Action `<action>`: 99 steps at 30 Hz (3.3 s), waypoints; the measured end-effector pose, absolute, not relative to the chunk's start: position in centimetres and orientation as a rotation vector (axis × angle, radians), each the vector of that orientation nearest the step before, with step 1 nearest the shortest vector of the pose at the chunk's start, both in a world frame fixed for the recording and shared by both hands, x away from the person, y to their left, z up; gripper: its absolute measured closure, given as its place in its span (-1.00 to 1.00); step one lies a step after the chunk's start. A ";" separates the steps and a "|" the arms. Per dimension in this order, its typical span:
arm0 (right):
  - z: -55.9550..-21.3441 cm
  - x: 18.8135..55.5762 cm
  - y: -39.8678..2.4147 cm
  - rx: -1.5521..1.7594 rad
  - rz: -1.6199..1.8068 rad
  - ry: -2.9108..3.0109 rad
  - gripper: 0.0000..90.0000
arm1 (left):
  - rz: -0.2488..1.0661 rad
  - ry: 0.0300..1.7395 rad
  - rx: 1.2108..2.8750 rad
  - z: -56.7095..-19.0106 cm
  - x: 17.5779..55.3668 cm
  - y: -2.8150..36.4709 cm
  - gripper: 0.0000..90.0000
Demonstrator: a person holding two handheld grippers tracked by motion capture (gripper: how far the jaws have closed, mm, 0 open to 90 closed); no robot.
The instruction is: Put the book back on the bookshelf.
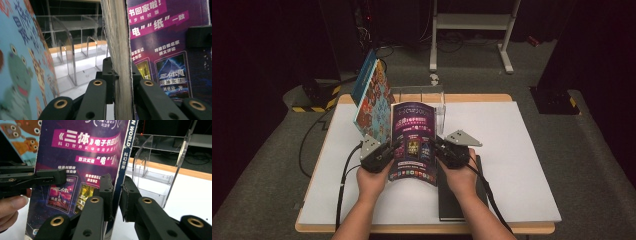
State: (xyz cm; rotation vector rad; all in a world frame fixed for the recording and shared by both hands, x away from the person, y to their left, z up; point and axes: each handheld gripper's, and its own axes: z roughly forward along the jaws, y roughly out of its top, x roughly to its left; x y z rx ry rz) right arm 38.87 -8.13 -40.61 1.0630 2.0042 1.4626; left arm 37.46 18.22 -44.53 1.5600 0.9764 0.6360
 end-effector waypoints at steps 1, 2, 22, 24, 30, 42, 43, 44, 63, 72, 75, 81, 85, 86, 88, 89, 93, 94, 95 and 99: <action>-40.7 38.6 -8.3 1.057 1.475 2.001 0.81 | 0.632 0.974 1.550 -44.6 37.2 18.3 0.82; -40.7 38.4 -8.4 1.052 1.487 2.004 0.81 | 0.634 0.970 1.547 -44.6 37.0 18.4 0.82; -41.9 32.6 -9.4 0.948 1.571 2.009 0.72 | 0.627 0.924 1.531 -45.2 32.9 19.7 0.28; -42.0 32.2 -9.5 0.941 1.577 2.017 0.63 | 0.630 0.916 1.539 -45.3 32.6 19.8 0.23; -42.2 31.3 -9.5 0.911 1.601 2.063 0.39 | 0.609 0.918 1.529 -45.6 31.7 20.3 0.08; -39.6 32.8 -8.9 0.848 1.651 2.060 0.11 | 0.557 0.960 1.523 -46.2 31.6 21.8 -0.15; -39.4 33.1 -8.9 0.858 1.657 2.063 0.11 | 0.565 0.962 1.527 -46.3 31.5 21.9 -0.16; -39.1 33.5 -8.8 0.854 1.674 2.068 0.14 | 0.573 0.961 1.537 -46.4 31.4 21.9 -0.17; -37.9 34.2 -7.1 0.794 1.601 2.027 0.87 | 0.553 1.004 1.523 -46.9 31.4 22.1 -0.16; -37.2 35.7 -7.0 0.881 1.627 1.887 0.86 | 0.559 1.004 1.519 -46.8 31.4 22.5 -0.14; -37.3 35.9 -7.0 0.905 1.604 1.866 0.86 | 0.565 1.001 1.526 -46.8 31.4 22.4 -0.14; -38.5 35.6 -6.8 0.934 1.595 1.866 0.86 | 0.571 0.998 1.525 -46.6 31.3 22.4 -0.14; -38.9 35.3 -6.9 0.945 1.602 1.858 0.84 | 0.578 0.985 1.537 -46.6 31.3 22.2 -0.09; -38.9 35.3 -7.0 0.941 1.604 1.861 0.83 | 0.575 0.985 1.540 -46.6 31.3 22.1 -0.09; -39.1 35.3 -7.3 0.959 1.622 1.882 0.67 | 0.565 0.980 1.546 -46.5 31.2 21.9 -0.10; -39.2 35.2 -7.4 0.967 1.627 1.887 0.61 | 0.563 0.974 1.552 -46.4 31.2 21.8 -0.12; -39.8 34.4 -8.4 0.975 1.647 1.916 0.50 | 0.553 0.944 1.568 -45.8 31.1 20.9 -0.16; -40.0 34.1 -8.7 0.975 1.655 1.923 0.49 | 0.545 0.928 1.572 -45.6 31.1 20.6 -0.17; -40.2 33.9 -9.0 0.977 1.662 1.929 0.49 | 0.529 0.915 1.572 -45.2 31.1 20.2 -0.19; -41.1 33.7 -9.6 1.012 1.690 1.946 0.57 | 0.479 0.852 1.545 -43.2 31.0 18.7 -0.29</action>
